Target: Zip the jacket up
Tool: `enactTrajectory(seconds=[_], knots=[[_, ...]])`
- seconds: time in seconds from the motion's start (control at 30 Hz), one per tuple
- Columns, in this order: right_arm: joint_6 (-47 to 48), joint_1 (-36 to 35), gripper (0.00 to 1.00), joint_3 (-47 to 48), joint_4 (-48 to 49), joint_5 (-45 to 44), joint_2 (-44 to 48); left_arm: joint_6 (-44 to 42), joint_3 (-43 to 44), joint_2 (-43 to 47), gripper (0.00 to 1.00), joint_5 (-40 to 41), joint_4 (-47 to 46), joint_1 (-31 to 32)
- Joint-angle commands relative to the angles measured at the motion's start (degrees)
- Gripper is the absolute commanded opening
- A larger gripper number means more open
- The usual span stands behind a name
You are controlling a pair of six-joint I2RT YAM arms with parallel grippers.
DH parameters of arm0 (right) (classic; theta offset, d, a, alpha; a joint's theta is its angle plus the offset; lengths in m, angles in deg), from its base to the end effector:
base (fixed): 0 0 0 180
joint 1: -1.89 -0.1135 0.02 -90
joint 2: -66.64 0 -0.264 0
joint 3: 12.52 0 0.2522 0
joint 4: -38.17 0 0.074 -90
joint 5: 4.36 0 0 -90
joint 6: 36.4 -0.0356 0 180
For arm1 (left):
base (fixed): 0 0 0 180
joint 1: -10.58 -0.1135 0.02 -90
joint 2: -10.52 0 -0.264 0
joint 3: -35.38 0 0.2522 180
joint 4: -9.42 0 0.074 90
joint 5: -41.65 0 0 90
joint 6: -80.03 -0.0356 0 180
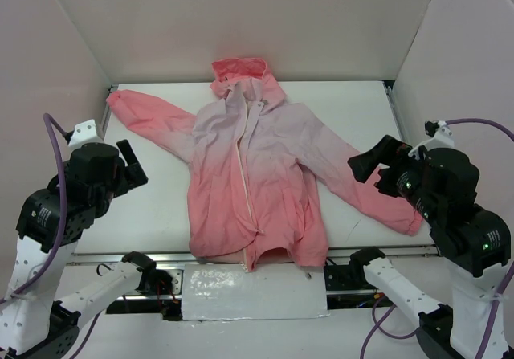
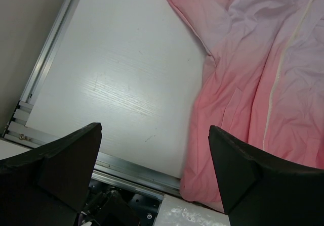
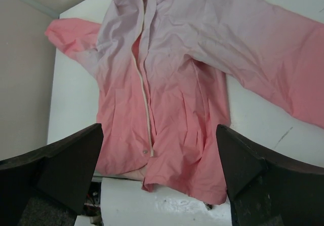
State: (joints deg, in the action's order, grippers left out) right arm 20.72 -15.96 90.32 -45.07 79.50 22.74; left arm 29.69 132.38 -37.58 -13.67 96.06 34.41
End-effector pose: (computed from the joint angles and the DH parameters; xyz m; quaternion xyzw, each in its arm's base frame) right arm 0.0579 0.0146 0.4676 0.1385 0.8279 0.1914 0.5087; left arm 0.0916 -0.0183 0.4368 -0.2480 0.8308 0.0064 0.4983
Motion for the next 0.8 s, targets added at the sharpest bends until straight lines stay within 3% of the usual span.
enactTrajectory(seconds=[0.0, 0.17, 0.3, 0.57, 0.77], knots=[[2.2, 0.0, 1.0, -0.5, 4.9, 4.4, 1.3, 0.4, 1.4, 0.6, 0.99, 0.9, -1.3, 0.2], [5.4, -0.1, 1.0, -2.7, 5.0, 12.1, -2.4, -1.6, 0.4, 1.2, 0.99, -3.4, -3.3, 0.2], [3.9, -3.7, 1.0, -8.8, 3.0, 17.8, -8.4, -2.1, -1.8, 0.8, 0.99, -12.2, -6.7, 0.2], [-10.3, -29.1, 0.96, -28.6, 13.3, 8.5, -13.8, 3.6, -17.2, 1.4, 0.97, -32.3, -15.1, 0.2], [-19.7, -38.9, 0.92, -38.8, 26.5, 9.2, -21.0, 7.2, -26.1, 2.9, 0.95, -42.0, -21.0, 0.4]])
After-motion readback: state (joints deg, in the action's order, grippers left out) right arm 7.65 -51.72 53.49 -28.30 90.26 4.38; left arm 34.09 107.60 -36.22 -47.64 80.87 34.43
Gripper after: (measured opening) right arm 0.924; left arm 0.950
